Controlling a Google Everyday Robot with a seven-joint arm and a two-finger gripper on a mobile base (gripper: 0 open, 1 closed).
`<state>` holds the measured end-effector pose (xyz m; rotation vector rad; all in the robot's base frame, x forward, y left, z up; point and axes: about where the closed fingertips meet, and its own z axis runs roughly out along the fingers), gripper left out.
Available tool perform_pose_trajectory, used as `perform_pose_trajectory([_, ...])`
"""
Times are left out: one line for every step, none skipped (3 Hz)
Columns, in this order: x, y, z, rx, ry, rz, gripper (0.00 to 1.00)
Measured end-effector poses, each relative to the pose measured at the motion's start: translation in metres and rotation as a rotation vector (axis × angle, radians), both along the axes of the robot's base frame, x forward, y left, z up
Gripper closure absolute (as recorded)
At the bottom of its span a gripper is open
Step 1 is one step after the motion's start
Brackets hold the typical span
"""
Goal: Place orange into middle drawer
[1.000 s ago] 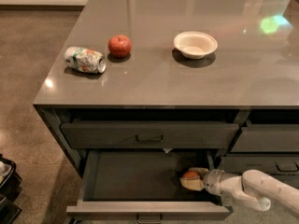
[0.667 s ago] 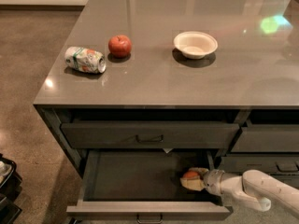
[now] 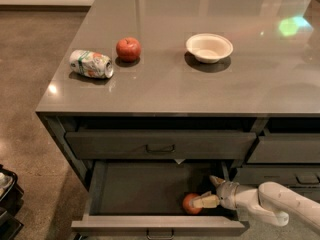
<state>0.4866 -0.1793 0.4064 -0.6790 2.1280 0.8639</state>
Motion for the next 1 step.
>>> perform_pose_trajectory([0.0000, 0.0000, 0.0000, 0.000, 0.000, 0.000, 0.00])
